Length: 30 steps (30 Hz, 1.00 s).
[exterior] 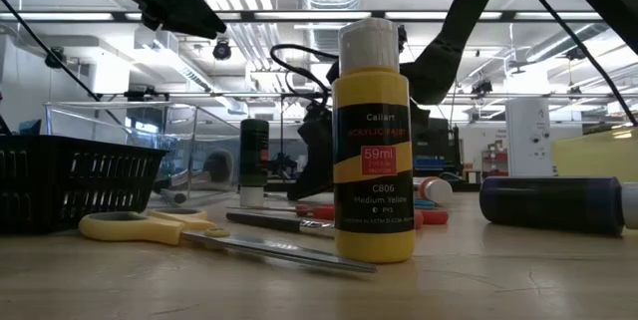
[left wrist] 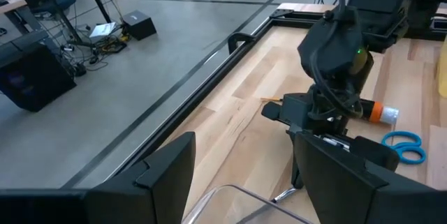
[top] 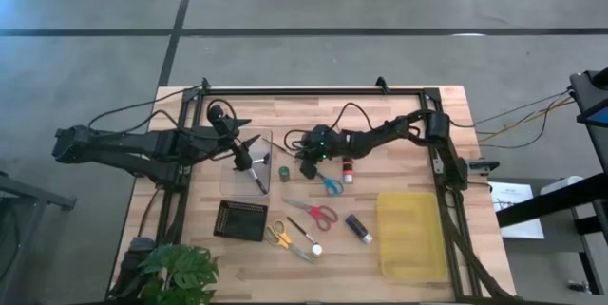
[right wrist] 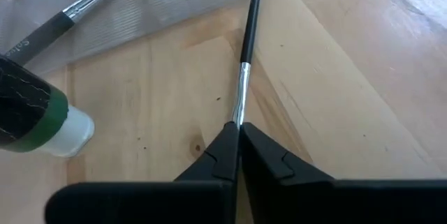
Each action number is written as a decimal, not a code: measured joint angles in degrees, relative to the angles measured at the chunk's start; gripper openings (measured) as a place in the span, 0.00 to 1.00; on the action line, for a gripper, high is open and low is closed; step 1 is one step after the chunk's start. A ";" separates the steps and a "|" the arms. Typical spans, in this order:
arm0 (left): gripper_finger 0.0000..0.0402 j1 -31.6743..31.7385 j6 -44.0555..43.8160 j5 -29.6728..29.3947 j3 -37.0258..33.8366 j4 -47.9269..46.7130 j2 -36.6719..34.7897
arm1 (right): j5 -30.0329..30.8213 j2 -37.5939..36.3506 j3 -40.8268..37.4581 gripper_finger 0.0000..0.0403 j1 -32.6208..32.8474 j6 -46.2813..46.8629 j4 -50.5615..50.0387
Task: Pick & Place Paint Supplies
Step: Put the eyeshadow brush into the transparent bin
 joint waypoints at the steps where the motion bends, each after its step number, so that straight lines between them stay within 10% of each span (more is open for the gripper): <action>1: 0.63 0.00 -0.02 -0.01 0.00 0.00 0.00 | 0.57 -0.43 -0.19 0.02 0.16 0.00 -0.16; 30: 0.63 -0.04 -4.05 5.28 -0.11 7.31 0.15 | 27.08 -31.90 -14.11 0.02 12.25 -12.54 7.70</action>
